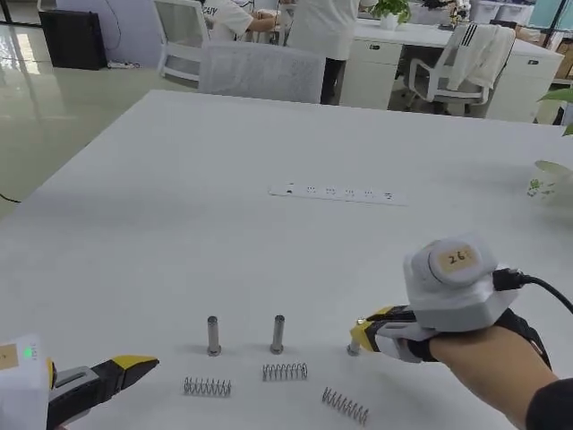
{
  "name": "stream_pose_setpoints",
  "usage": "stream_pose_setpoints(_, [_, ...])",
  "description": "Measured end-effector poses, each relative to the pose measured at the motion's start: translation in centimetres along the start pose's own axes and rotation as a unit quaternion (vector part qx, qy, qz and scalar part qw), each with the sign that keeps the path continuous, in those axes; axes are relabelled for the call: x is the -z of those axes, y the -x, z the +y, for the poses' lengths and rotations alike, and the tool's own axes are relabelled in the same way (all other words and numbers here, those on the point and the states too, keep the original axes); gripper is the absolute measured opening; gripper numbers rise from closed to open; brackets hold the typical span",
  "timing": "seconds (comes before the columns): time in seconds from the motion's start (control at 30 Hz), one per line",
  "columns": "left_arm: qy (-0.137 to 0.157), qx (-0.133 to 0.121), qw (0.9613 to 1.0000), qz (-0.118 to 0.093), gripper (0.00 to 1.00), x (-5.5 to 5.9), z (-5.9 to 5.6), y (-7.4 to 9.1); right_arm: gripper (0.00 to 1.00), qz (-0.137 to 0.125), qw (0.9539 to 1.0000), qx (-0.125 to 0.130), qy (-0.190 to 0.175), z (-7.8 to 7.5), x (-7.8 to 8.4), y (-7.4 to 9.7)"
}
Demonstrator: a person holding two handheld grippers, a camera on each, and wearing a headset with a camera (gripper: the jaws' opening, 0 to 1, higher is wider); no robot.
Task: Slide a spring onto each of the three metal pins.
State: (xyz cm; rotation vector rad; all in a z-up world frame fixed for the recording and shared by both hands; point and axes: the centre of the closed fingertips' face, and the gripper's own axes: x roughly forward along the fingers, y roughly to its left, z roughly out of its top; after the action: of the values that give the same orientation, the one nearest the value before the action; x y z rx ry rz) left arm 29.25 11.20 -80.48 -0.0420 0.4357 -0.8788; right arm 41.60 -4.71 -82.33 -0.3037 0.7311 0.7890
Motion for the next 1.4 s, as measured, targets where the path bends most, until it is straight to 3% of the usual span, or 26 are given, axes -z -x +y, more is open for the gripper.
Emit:
stream_pose_setpoints(0.8, [-0.001, 0.002, 1.0, -0.004, 0.88, -0.2, -0.2, 0.0, 0.13, -0.003, 0.9999, 0.003, -0.012, 0.5, 1.8, 1.5])
stream_pose_setpoints(1.17, [-0.002, 0.003, 1.0, -0.004, 0.87, -0.3, -0.3, -0.1, 0.13, 0.006, 0.9998, -0.021, 0.005, 2.7, 2.8, 2.2])
stream_pose_setpoints(1.4, [-0.003, 0.002, 1.0, -0.005, 0.87, -0.3, -0.3, 0.0, 0.13, 0.021, 0.9984, -0.051, 0.015, 4.5, 4.0, 2.2])
